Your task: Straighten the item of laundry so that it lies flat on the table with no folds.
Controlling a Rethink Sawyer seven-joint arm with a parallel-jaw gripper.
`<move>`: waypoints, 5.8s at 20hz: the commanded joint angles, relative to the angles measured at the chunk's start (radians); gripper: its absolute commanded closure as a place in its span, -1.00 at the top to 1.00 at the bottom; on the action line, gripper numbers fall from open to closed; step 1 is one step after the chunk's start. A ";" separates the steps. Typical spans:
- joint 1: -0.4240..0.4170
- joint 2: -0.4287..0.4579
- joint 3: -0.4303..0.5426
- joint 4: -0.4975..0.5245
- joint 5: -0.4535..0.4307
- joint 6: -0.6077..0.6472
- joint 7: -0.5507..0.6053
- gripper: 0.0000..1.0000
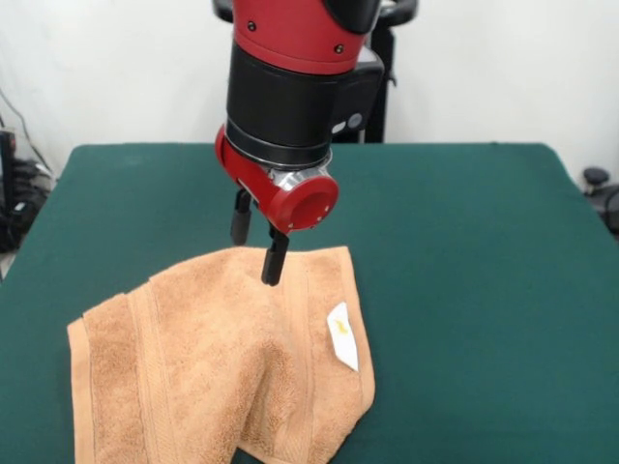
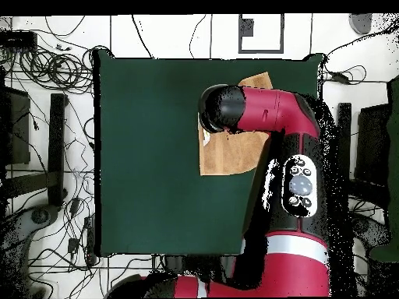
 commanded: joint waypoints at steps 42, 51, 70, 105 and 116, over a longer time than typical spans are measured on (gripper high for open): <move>0.011 0.043 0.025 0.076 0.005 0.074 0.013 1.00; 0.003 0.046 0.041 0.086 0.032 0.057 0.037 1.00; -0.018 0.050 0.063 0.112 0.000 0.075 -0.105 1.00; -0.064 -0.182 0.126 0.265 -0.036 0.236 -0.260 1.00; -0.055 -0.174 0.126 0.255 -0.043 0.231 -0.236 1.00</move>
